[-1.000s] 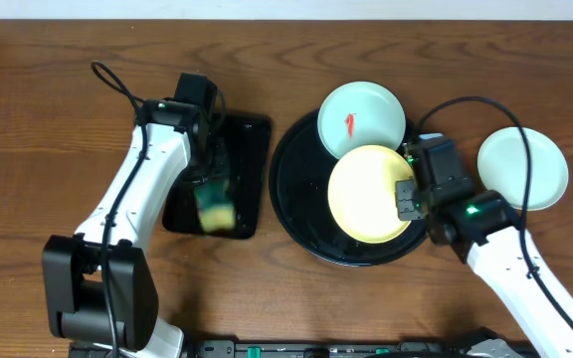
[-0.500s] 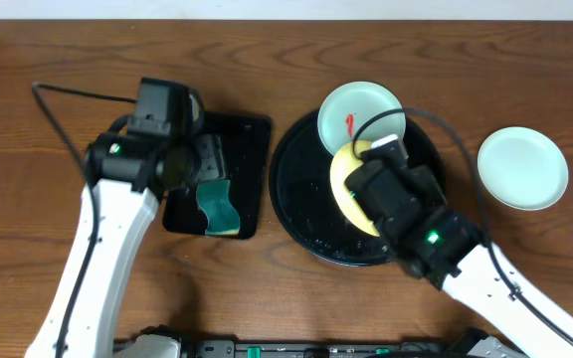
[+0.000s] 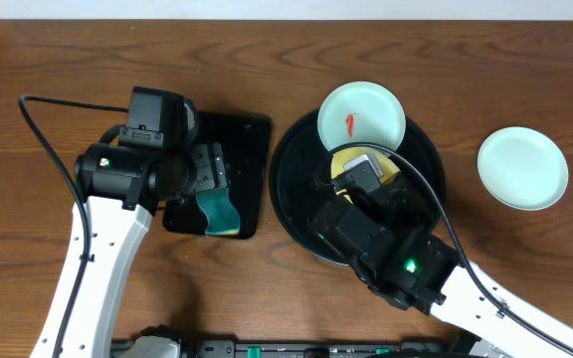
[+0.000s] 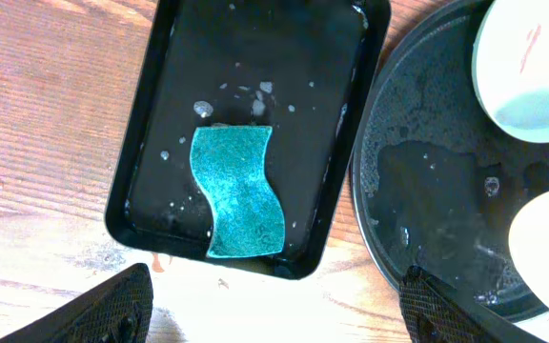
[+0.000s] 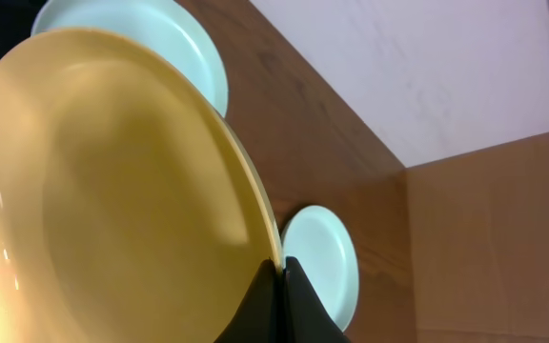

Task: Clean dirty plates on tray and stack at the side
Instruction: 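Lift the yellow plate with the right gripper and stack it on the pale green plate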

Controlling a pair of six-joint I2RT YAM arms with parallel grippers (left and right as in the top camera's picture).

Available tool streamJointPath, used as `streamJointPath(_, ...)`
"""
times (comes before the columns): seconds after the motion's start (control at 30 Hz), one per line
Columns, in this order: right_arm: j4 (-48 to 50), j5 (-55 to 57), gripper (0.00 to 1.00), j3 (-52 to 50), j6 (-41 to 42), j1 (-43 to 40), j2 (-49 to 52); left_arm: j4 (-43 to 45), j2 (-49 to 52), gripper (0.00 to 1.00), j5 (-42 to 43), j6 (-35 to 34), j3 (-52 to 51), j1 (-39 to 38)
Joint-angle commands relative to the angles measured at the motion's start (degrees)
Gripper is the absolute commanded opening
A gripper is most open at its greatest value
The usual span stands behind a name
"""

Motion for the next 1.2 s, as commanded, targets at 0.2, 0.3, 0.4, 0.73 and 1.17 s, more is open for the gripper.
streamJointPath(0.2, 0.26, 3.5, 0.01, 1.31, -1.44, 0.39, -0.76, -0.15, -0.13, 0.83, 0.11, -0.46, 0.33, 0.11)
streamJointPath(0.3, 0.37, 5.27, 0.01, 1.31, -1.57, 0.39, -0.76, -0.15, -0.13, 0.83, 0.11, -0.46, 0.33, 0.11)
streamJointPath(0.4, 0.37, 5.99, 0.01, 1.31, -1.57, 0.39, -0.76, -0.15, -0.13, 0.83, 0.11, -0.46, 0.33, 0.11)
streamJointPath(0.73, 0.39, 5.99, 0.01, 1.31, -1.57, 0.39, -0.76, -0.15, -0.13, 0.84, 0.11, -0.46, 0.31, 0.11)
streamJointPath(1.17, 0.39, 5.99, 0.01, 1.31, -1.57, 0.39, -0.76, -0.15, -0.13, 0.84, 0.11, -0.46, 0.33, 0.11)
